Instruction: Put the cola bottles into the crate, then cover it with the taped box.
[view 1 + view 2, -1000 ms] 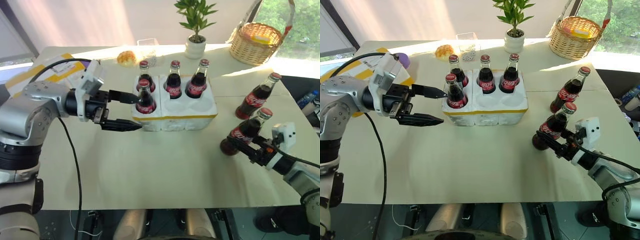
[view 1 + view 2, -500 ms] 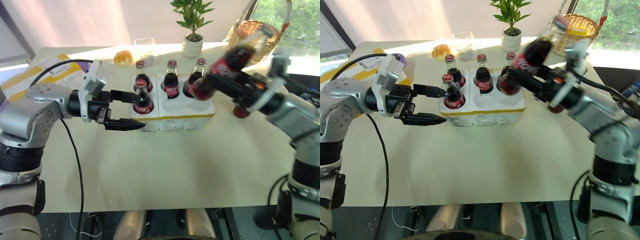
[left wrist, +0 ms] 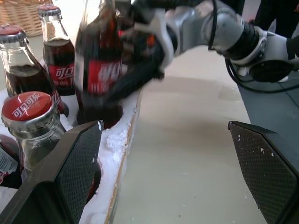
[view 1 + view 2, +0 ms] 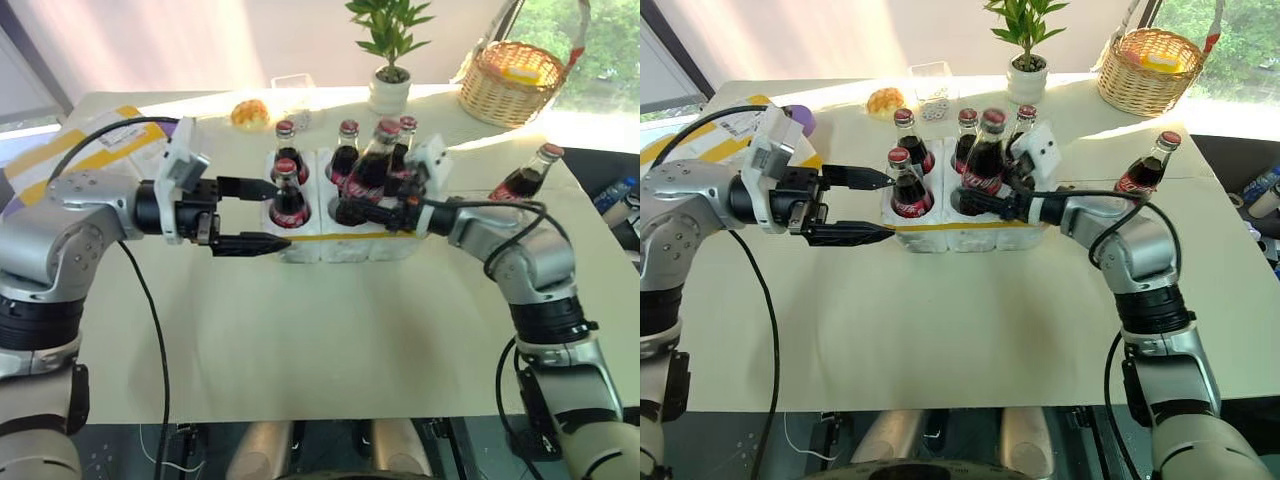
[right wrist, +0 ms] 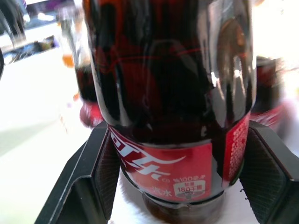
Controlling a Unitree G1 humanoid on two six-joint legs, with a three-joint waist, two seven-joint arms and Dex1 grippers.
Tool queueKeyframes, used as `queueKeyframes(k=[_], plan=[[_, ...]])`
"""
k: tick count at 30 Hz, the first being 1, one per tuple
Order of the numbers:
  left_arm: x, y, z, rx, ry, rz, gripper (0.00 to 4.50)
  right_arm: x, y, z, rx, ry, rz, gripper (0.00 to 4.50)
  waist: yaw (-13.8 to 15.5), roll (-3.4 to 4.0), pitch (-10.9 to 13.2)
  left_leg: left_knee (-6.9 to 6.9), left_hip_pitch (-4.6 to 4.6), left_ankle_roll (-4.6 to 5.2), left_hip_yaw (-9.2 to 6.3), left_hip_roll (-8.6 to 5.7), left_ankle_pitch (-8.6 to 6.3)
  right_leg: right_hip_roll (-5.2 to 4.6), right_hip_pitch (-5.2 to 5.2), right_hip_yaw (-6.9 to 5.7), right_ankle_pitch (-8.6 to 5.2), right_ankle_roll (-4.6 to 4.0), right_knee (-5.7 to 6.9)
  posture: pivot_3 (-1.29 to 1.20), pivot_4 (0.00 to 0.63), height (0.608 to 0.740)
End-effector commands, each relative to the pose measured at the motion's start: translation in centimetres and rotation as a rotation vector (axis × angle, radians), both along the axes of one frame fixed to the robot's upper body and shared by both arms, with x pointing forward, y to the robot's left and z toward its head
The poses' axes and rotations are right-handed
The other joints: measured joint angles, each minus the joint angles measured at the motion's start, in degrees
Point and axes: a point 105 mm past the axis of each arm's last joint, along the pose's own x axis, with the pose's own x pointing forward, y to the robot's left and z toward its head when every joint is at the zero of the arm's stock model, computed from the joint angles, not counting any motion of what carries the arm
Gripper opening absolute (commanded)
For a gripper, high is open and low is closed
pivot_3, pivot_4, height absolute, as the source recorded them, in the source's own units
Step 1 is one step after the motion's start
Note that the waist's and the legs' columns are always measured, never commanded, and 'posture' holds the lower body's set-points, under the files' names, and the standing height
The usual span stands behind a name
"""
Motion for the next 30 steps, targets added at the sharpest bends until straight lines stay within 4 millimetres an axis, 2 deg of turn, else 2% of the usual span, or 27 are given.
queueKeyframes(k=[1,4,5,9,12,14,16,19,23,26,30], plan=[[-0.3,0.1,1.1,-0.007,-0.045,-0.001,4.50,1.0,0.1,-1.1,-0.057,-0.006,-0.033,2.84,-0.1,-0.14,-0.1,0.00,0.06,0.00,0.00,0.00,0.00,0.01,0.03,0.00,0.00,0.00,0.01,0.00,0.150,0.740],[-0.2,0.0,1.1,-0.008,-0.048,-0.007,4.50,1.6,-0.1,-1.4,-0.046,0.019,-0.072,4.30,-0.6,-0.25,-0.2,0.00,0.18,0.01,-0.01,0.03,-0.01,0.04,0.15,0.01,0.00,-0.01,0.00,0.00,0.150,0.740],[-0.2,0.0,1.1,-0.007,-0.049,-0.009,4.50,1.7,-0.2,-1.3,-0.044,0.018,-0.081,4.41,-0.9,-0.25,-0.2,0.00,0.19,-0.01,-0.01,0.03,0.00,0.05,0.17,0.01,0.01,-0.01,0.00,0.00,0.150,0.740],[-0.2,-0.1,1.1,-0.004,-0.043,-0.021,4.50,1.1,-1.6,0.5,-0.006,-0.014,-0.114,4.41,-0.9,-0.26,-0.2,0.00,0.20,-0.04,-0.06,0.03,0.02,0.06,0.15,0.00,0.01,-0.02,0.08,0.00,0.150,0.740],[-0.3,-0.1,1.0,0.001,-0.040,-0.026,4.50,-0.3,-3.5,3.0,0.059,-0.044,-0.145,4.41,-0.2,-0.25,-0.2,0.00,0.11,-0.03,-0.12,-0.01,0.01,0.04,0.09,-0.02,0.01,-0.02,0.06,0.00,0.150,0.740],[-0.2,-0.1,1.0,0.003,-0.038,-0.027,4.50,-1.7,-5.6,4.9,0.123,-0.060,-0.191,4.41,0.2,-0.23,-0.1,0.00,0.06,-0.02,-0.11,-0.01,0.01,0.03,0.05,-0.02,0.01,-0.02,0.04,0.00,0.150,0.740],[-0.2,0.0,1.1,0.006,-0.036,-0.033,4.50,-3.5,-8.3,5.8,0.139,-0.073,-0.259,4.41,0.6,-0.21,-0.1,-0.05,0.04,-0.01,-0.11,0.00,0.00,0.02,0.01,-0.01,0.01,-0.02,0.00,0.00,0.150,0.740],[-0.1,-0.1,1.1,0.011,-0.036,-0.041,4.50,-5.6,-11.2,4.9,0.053,-0.051,-0.361,4.41,0.8,-0.22,-0.1,-0.07,0.01,0.03,-0.16,0.00,-0.03,0.03,0.07,-0.03,0.00,-0.03,-0.11,0.00,0.150,0.740],[0.2,-0.1,1.0,0.017,-0.037,-0.050,4.50,-8.7,-15.8,3.3,0.050,0.033,-0.574,4.41,0.4,-0.23,-0.1,-0.06,0.03,0.06,-0.14,0.02,-0.04,-0.01,0.14,0.00,0.00,-0.02,-0.16,0.00,0.150,0.740],[0.4,-0.2,0.9,0.017,-0.038,-0.056,4.50,-9.2,-18.2,2.4,0.016,0.024,-0.739,4.41,0.0,-0.20,-0.1,-0.07,0.05,0.07,-0.06,0.08,-0.04,-0.02,0.11,0.03,0.00,-0.02,-0.15,0.00,0.150,0.740],[0.5,-0.7,0.7,0.013,-0.042,-0.073,4.50,-8.5,-20.2,1.7,0.069,0.015,-0.895,4.41,0.2,-0.20,-0.2,-0.04,0.09,0.06,-0.01,0.10,-0.03,-0.03,0.14,0.04,0.00,-0.02,-0.15,0.00,0.150,0.740]])
